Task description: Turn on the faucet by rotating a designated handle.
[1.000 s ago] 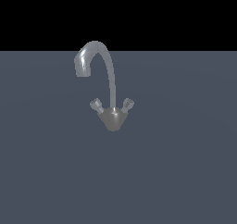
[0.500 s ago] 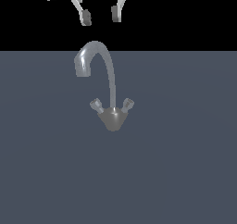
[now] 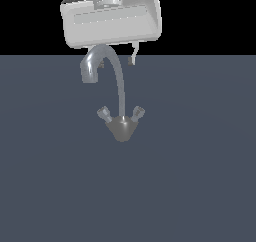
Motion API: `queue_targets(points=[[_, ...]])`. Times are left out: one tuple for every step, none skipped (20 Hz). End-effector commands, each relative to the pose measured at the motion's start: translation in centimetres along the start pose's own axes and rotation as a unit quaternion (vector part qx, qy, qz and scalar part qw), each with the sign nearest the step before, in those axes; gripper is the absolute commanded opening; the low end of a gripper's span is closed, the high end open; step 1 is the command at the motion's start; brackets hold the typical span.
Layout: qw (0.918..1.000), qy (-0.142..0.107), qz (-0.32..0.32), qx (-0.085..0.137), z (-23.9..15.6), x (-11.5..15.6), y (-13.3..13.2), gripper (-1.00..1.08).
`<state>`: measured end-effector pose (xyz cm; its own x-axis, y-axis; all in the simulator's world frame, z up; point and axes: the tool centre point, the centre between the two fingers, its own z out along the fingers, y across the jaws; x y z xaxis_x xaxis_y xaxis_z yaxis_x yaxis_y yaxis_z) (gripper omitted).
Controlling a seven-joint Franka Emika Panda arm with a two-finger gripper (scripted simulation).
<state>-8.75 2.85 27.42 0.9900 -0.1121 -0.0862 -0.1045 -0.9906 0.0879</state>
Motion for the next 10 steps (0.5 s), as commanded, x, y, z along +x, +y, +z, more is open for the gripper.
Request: queue_targets(points=[[0.9998, 0.015, 0.007, -0.009, 1.0, 2.3, 0.4, 0.55], [0.9995, 0.026, -0.015, -0.011, 1.2, 3.2, -1.8, 0.72], [0.9989, 0.037, 0.022, -0.021, 1.9, 5.0, 0.5, 0.41], [0.9988, 0.035, 0.016, -0.029, 3.7, 5.2, -0.2, 0.5], [0.9976, 0.05, -0.031, -0.036, 3.9, 7.2, -1.0, 0.65], [0.9966, 0.056, -0.047, -0.038, 3.5, 6.6, -2.7, 0.65], [0.9953, 0.076, -0.05, -0.031, 3.0, 9.3, -1.1, 0.75], [0.995, 0.075, -0.049, -0.045, 4.4, 10.1, -0.3, 0.71], [0.9931, 0.05, -0.091, -0.054, 7.4, 7.0, -0.1, 0.78], [0.9911, 0.037, -0.114, -0.059, 9.1, 7.2, -2.7, 0.78]])
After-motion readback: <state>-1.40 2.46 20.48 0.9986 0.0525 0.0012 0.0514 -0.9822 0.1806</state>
